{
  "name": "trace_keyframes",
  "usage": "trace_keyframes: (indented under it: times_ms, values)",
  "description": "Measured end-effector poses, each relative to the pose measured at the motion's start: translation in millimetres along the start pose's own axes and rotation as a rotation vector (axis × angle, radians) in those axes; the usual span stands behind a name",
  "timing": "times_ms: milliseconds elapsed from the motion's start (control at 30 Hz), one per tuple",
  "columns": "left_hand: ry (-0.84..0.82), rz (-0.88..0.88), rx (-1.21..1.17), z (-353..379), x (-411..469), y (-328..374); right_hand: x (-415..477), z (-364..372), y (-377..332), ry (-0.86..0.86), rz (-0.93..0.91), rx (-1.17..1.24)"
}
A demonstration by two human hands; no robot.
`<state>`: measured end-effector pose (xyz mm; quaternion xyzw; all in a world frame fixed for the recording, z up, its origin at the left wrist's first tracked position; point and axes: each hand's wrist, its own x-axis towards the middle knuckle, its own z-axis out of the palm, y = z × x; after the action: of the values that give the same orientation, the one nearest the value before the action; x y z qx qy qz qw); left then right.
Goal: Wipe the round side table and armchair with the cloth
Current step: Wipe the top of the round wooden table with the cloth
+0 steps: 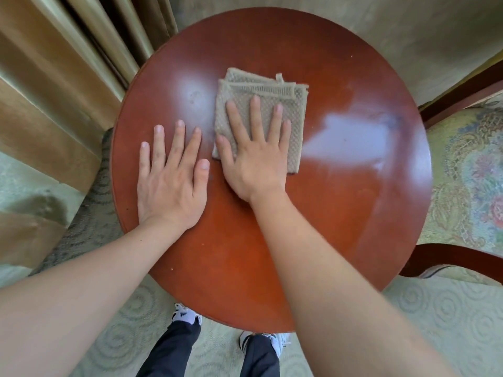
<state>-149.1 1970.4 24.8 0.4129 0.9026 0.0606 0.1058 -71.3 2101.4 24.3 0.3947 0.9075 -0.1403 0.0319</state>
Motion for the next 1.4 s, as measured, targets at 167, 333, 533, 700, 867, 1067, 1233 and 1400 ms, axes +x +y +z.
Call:
trace_keyframes:
  times_ms: [167, 333, 533, 700, 867, 1067, 1233, 1400]
  values:
    - [0.001, -0.026, 0.005, -1.7, -1.6, -6.6, -130.0, 26.5, -3.8, 0.001, 0.053, 0.041]
    - [-0.002, 0.035, 0.027, 2.6, -2.9, 0.9, -196.8, 32.8, 11.4, -0.073, 0.046, -0.009]
    - [0.020, 0.001, 0.033, 5.9, -2.9, -0.8, -77.8, 7.5, 30.8, -0.040, 0.211, 0.023]
    - [0.030, 0.012, 0.030, 5.6, -0.9, -2.8, 17.0, -21.7, 77.6, -0.038, 0.208, 0.050]
    - [0.051, 0.015, -0.020, 7.6, 0.6, -6.0, -6.7, -30.0, 130.0, 0.072, 0.531, 0.056]
    - [0.063, 0.008, -0.025, 8.2, -1.5, -2.0, -117.6, -4.1, 100.3, 0.100, 0.671, 0.085]
    - [0.083, 0.017, -0.023, 9.4, -3.5, -0.7, -163.5, 23.5, 14.7, 0.059, 0.478, 0.093]
    - [0.114, 0.015, -0.029, 13.2, -1.9, -3.1, -200.2, 41.8, -72.3, -0.056, 0.207, 0.078]
